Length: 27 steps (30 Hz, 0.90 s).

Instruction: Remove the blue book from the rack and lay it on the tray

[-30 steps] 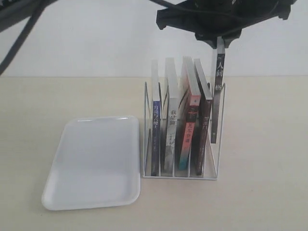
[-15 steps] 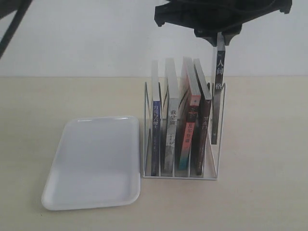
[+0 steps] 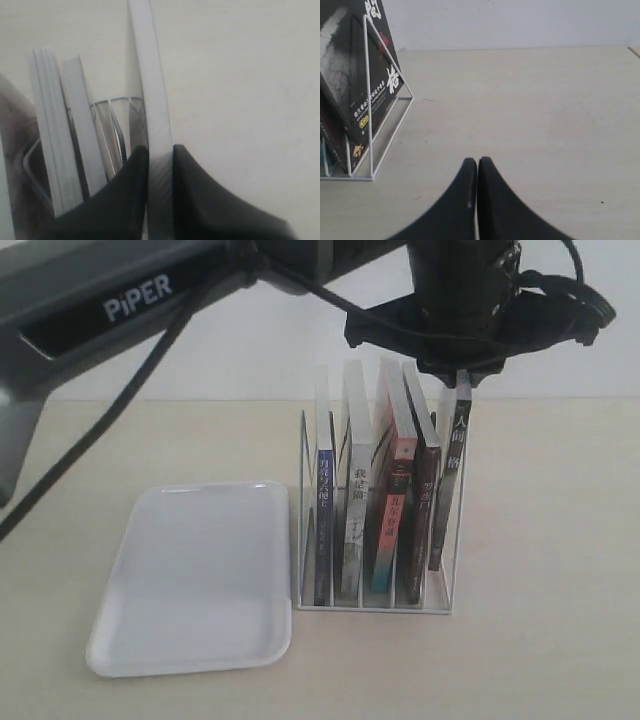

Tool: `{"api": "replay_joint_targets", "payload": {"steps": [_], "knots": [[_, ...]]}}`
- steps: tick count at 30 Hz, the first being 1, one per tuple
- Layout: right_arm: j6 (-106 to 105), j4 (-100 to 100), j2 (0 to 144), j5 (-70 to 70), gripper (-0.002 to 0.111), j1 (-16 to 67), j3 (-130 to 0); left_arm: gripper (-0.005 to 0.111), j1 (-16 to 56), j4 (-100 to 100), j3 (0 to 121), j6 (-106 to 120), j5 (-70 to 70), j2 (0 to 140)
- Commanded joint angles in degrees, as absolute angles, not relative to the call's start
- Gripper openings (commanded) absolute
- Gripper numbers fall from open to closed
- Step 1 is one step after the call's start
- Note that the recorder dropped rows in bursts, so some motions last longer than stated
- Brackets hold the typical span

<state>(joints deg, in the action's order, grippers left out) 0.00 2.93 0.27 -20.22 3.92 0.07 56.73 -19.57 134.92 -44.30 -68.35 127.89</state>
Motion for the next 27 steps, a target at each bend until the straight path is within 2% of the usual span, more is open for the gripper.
{"api": "replay_joint_targets", "payload": {"steps": [1, 6, 8, 10, 13, 16, 27], "knots": [[0.0, 2.7, 0.0, -19.6, 0.0, 3.5, 0.0, 0.005, 57.3, -19.3, 135.3, -44.5, -66.2, 128.1], [0.0, 2.7, 0.0, -19.6, 0.0, 3.5, 0.0, 0.005, 57.3, -19.3, 135.3, -45.5, -66.3, 129.4], [0.0, 2.7, 0.0, -19.6, 0.0, 3.5, 0.0, 0.008, 57.3, -19.3, 135.3, -45.5, -66.3, 129.6], [0.0, 2.7, 0.0, -19.6, 0.0, 3.5, 0.0, 0.019, 57.3, -19.3, 135.3, -45.4, -66.4, 129.7], [0.0, 2.7, 0.0, -19.6, 0.0, 3.5, 0.0, 0.046, 57.3, -19.3, 135.3, -45.4, -66.3, 129.7], [0.0, 2.7, 0.0, -19.6, 0.0, 3.5, 0.0, 0.062, 57.3, -19.3, 135.3, -44.7, -66.5, 129.7], [0.0, 2.9, 0.0, -20.1, 0.0, 3.5, 0.0, 0.057, 57.3, -21.8, 135.3, -40.0, -69.9, 128.4]]}}
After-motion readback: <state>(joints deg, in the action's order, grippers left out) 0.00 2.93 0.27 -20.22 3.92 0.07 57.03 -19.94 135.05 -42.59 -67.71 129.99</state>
